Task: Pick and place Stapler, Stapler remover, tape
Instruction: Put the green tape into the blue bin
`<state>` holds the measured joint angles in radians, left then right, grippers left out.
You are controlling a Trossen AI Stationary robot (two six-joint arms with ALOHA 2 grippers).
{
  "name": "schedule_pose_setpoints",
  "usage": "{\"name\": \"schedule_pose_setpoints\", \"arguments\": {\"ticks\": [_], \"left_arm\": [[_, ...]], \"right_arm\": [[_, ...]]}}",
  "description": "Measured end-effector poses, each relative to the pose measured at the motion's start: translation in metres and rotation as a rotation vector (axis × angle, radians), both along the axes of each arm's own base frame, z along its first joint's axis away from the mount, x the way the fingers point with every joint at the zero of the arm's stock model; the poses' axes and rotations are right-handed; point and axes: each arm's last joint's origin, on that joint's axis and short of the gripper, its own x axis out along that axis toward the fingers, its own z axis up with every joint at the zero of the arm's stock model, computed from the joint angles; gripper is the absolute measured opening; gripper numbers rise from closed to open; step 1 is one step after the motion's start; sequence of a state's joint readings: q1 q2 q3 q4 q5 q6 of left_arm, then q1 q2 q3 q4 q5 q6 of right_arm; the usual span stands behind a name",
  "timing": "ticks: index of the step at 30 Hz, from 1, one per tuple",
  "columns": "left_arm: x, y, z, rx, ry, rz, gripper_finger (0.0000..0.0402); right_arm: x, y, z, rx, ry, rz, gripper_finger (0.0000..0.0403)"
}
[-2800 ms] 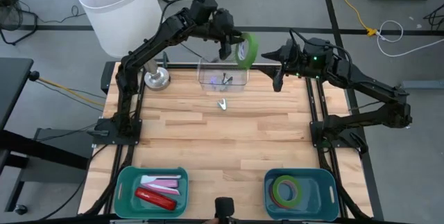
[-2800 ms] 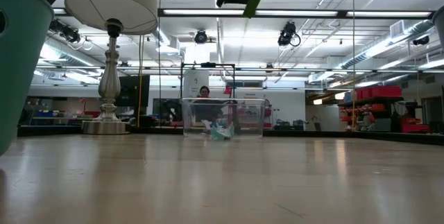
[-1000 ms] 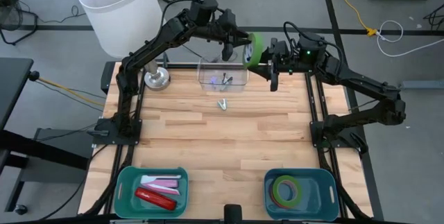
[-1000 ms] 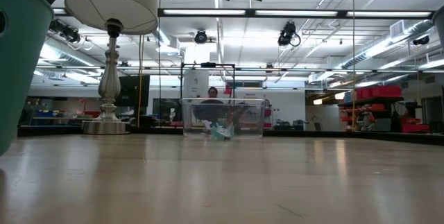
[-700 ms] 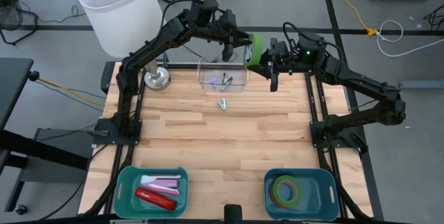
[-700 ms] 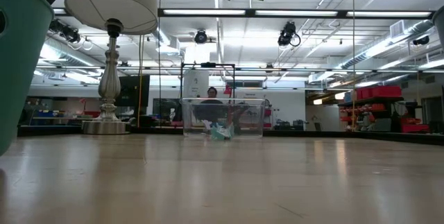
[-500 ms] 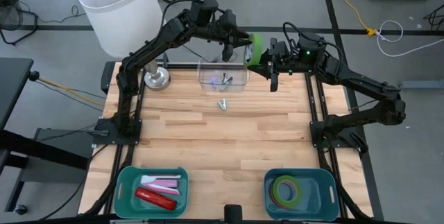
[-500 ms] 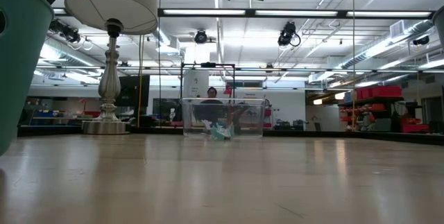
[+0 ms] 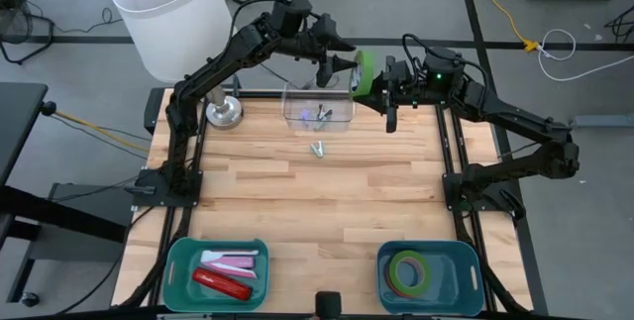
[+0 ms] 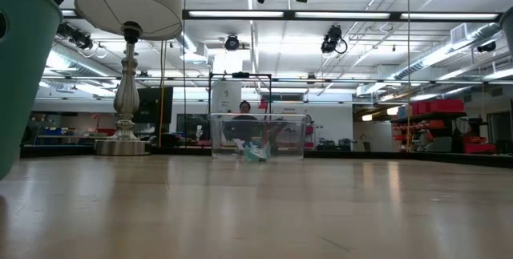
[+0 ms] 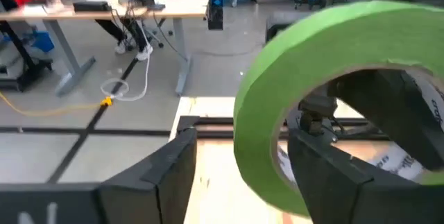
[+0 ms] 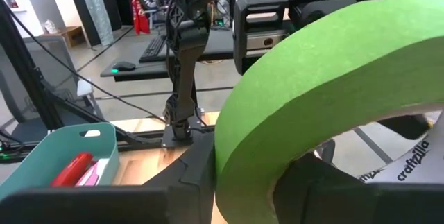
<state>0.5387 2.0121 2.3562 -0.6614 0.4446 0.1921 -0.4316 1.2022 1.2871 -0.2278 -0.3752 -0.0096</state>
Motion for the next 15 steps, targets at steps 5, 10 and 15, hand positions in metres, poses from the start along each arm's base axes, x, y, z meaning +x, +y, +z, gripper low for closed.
{"name": "schedule_pose_setpoints", "arguments": {"ticks": [5, 10, 15], "left_arm": [[-0.01, 0.0, 0.0, -0.034, 0.06, 0.038, 0.0241], [-0.017, -0.002, -0.001, -0.074, 0.105, 0.053, 0.0224], [-0.019, -0.003, -0.004, -0.098, 0.146, 0.054, 0.0191]], "right_arm": [[-0.001, -0.001, -0.004, -0.001, 0.041, -0.004, 0.0108], [-0.005, -0.002, -0.008, -0.065, 0.093, 0.005, 0.0109], [-0.008, -0.001, -0.011, -0.132, 0.144, 0.002, 0.0109]]}}
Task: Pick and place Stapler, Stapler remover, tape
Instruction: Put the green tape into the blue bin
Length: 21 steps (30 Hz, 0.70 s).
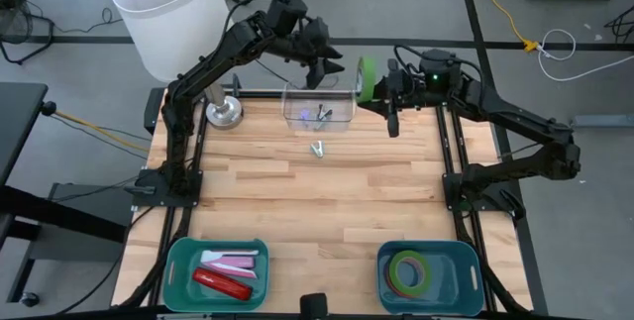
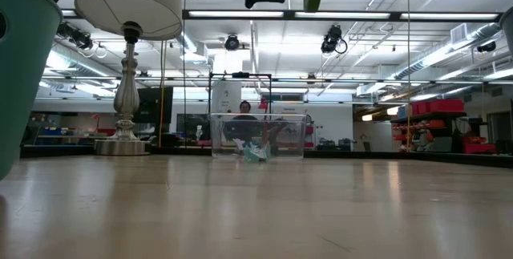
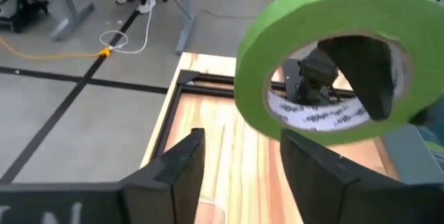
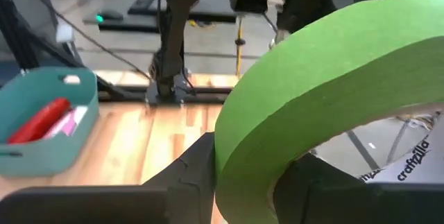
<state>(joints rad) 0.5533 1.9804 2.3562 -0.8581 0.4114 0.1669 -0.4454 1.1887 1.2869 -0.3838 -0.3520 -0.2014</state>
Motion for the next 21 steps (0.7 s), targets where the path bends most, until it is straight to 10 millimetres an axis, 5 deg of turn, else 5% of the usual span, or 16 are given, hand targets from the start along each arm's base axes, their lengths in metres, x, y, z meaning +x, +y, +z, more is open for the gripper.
{"name": "schedule_pose_setpoints", "arguments": {"ticks": [21], "left_arm": [[0.003, -0.014, -0.007, -0.053, 0.073, -0.049, 0.0007]], "right_arm": [[-0.008, 0.024, -0.011, -0.16, 0.153, 0.19, 0.0105]]}}
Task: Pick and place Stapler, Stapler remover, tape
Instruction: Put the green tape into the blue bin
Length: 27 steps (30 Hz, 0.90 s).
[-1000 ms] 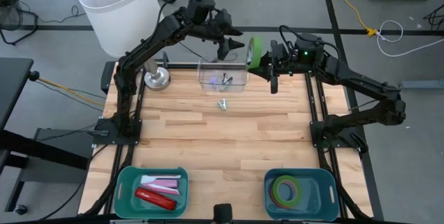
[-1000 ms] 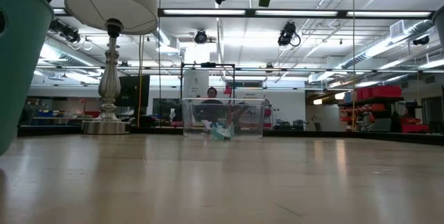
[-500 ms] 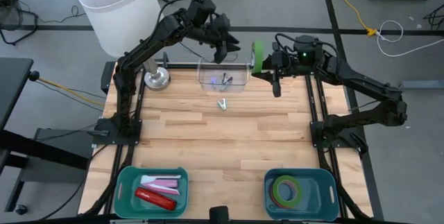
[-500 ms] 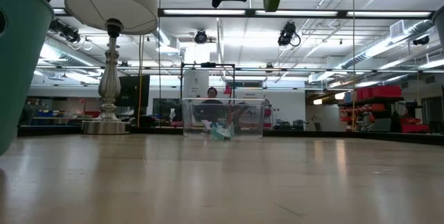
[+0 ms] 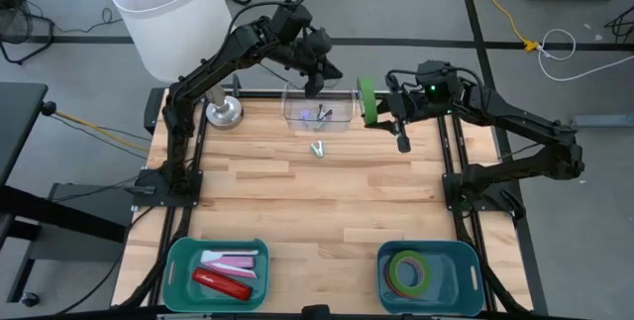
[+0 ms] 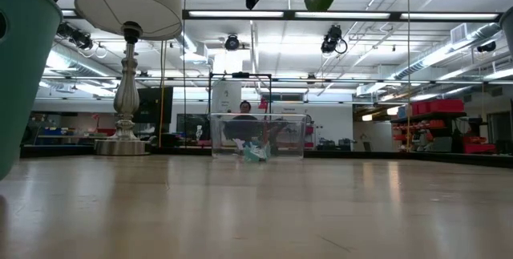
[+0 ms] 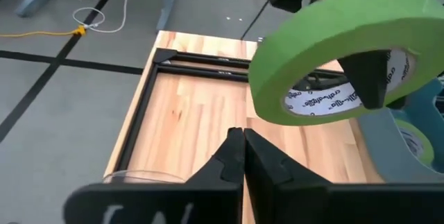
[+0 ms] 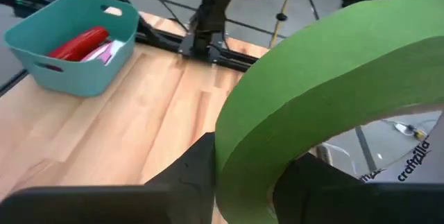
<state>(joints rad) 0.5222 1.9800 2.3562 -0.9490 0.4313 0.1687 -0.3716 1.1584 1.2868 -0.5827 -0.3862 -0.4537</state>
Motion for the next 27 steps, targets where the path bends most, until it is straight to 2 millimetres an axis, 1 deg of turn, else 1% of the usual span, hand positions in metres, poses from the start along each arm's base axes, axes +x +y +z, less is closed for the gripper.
{"name": "schedule_pose_setpoints", "arguments": {"ticks": [5, 11, 15, 19, 22, 27], "left_arm": [[0.001, -0.005, -0.002, 0.021, 0.022, -0.032, 0.0007], [0.001, -0.007, -0.003, 0.03, 0.039, -0.048, 0.0009], [0.0, -0.007, -0.004, 0.026, 0.045, -0.046, 0.0003], [0.0, -0.007, -0.005, 0.021, 0.063, -0.041, 0.0009], [-0.001, -0.008, -0.007, 0.014, 0.079, -0.043, 0.0009], [-0.002, -0.008, -0.008, 0.006, 0.094, -0.042, 0.0003]], "right_arm": [[0.002, 0.015, -0.003, 0.025, 0.027, 0.1, 0.0102], [0.003, 0.032, -0.005, -0.001, 0.057, 0.183, 0.0102], [0.005, 0.041, -0.006, -0.005, 0.072, 0.16, 0.0102], [0.008, 0.054, -0.005, 0.006, 0.081, 0.111, 0.0099], [0.01, 0.067, -0.004, 0.035, 0.074, 0.08, 0.0094], [0.009, 0.094, -0.004, 0.125, 0.093, 0.084, 0.0092]]}}
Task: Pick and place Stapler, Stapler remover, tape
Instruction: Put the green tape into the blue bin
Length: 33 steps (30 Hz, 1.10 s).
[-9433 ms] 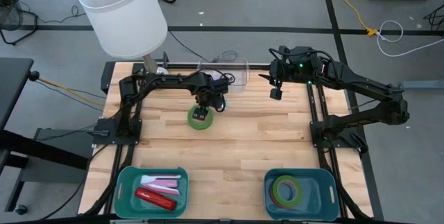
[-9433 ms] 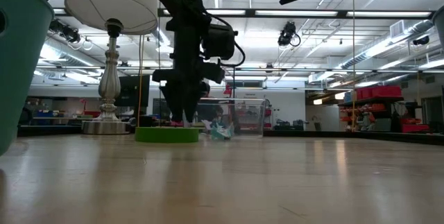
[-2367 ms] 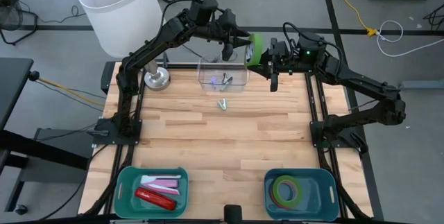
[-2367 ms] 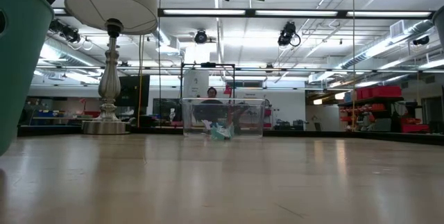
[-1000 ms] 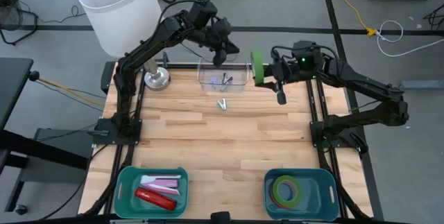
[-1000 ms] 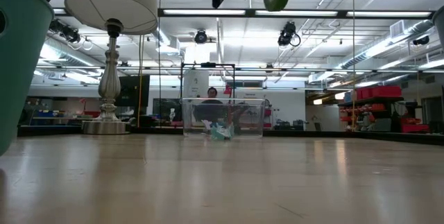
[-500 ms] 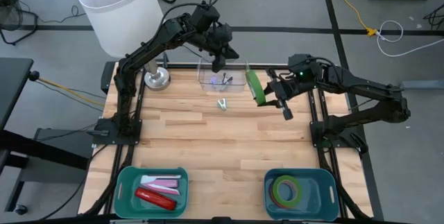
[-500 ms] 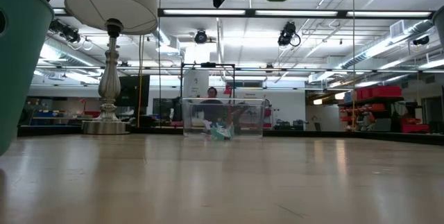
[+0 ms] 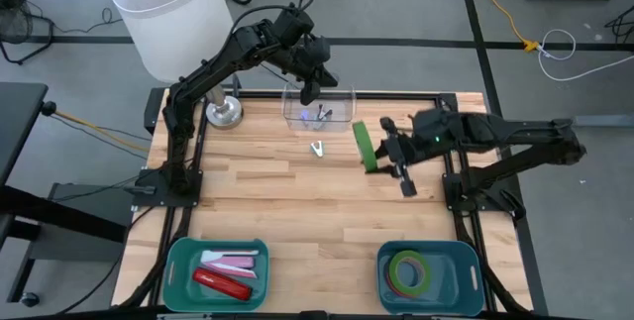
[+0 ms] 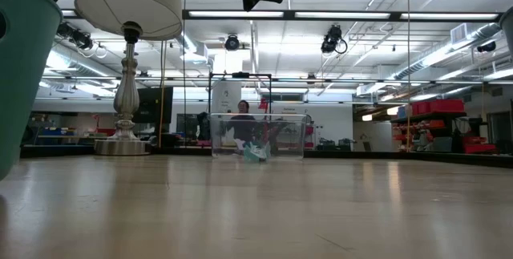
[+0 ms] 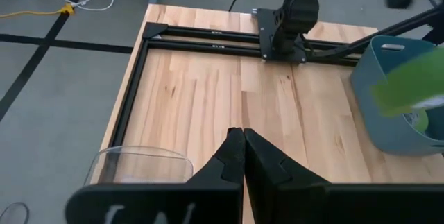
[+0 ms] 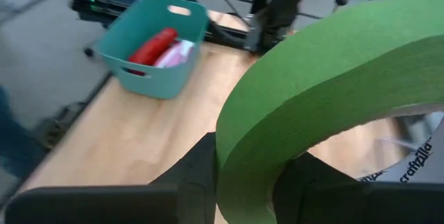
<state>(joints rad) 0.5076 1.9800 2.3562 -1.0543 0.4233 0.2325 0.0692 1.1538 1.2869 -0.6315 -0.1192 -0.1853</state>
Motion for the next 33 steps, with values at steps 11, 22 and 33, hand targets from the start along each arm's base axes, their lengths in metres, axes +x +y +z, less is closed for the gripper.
{"name": "schedule_pose_setpoints", "arguments": {"ticks": [11, 22, 33], "left_arm": [[0.0, -0.001, 0.0, 0.034, -0.001, -0.025, 0.0004], [0.002, -0.005, 0.0, 0.033, -0.001, -0.036, 0.0006], [0.011, -0.023, 0.0, 0.034, -0.004, -0.088, 0.0009]], "right_arm": [[-0.016, 0.067, -0.001, 0.21, 0.089, 0.111, 0.0091], [-0.042, 0.117, -0.007, 0.338, 0.24, 0.243, 0.0091], [-0.059, 0.165, -0.032, 0.3, 0.44, 0.347, 0.0091]]}}
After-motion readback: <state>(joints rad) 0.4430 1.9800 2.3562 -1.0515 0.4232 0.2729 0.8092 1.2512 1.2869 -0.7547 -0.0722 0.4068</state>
